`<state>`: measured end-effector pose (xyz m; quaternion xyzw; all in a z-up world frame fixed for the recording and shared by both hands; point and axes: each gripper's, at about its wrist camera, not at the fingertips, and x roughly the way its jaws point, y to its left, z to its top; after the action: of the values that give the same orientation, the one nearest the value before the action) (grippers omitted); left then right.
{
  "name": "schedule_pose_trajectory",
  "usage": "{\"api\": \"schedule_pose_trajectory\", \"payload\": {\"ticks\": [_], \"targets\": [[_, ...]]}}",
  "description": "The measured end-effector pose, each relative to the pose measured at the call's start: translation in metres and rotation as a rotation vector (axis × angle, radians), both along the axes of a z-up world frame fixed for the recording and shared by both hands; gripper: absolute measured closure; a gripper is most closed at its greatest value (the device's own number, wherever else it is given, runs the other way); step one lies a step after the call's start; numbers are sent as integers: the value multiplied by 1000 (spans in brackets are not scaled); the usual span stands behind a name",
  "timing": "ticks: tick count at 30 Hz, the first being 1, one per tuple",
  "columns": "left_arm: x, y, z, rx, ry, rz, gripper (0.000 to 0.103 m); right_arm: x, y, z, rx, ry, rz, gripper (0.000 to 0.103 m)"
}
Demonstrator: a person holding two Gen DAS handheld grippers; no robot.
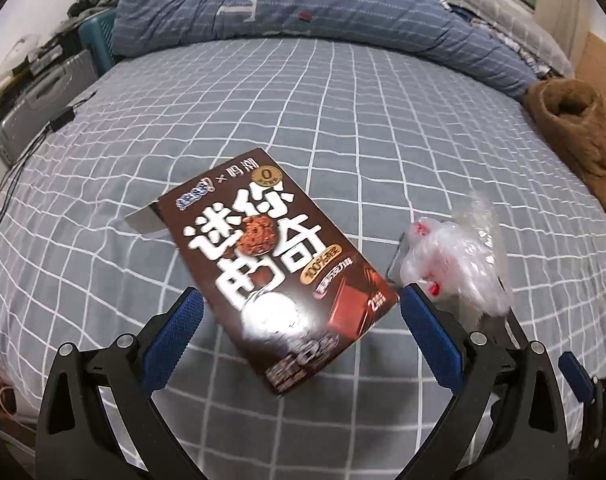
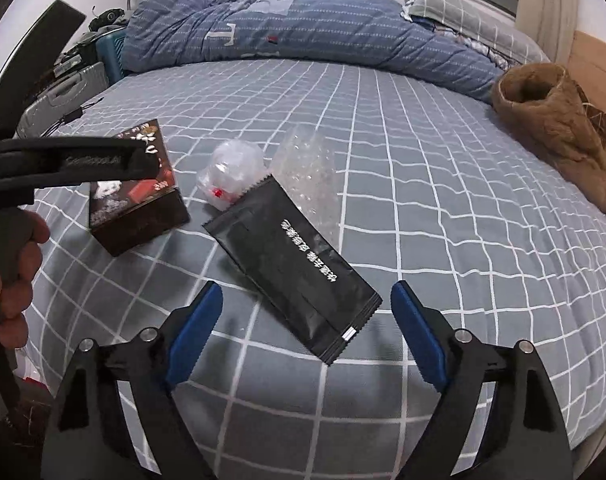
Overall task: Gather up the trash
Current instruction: 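Grasp the black packet with the right tool while the left tool grasps the brown chocolate box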
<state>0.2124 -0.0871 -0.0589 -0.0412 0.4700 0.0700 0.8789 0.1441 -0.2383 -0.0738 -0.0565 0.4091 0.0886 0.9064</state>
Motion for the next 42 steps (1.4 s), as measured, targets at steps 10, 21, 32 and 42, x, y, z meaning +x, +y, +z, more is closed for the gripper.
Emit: {"api": "schedule_pose_trajectory", "payload": {"ticks": [10,21,32,42], "targets": [[21,-14,-14,85,34,90,6,11,-9,-6,61,76,20,42],[11,-8,-13,45,26,182,5,10,10,-10,25,90,51,42],[17,2,-17,58,3,259,5,18,5,-8,47,95,27,53],[25,1,-21,108,-19,288,5,18,-2,2,90,78,24,91]]}}
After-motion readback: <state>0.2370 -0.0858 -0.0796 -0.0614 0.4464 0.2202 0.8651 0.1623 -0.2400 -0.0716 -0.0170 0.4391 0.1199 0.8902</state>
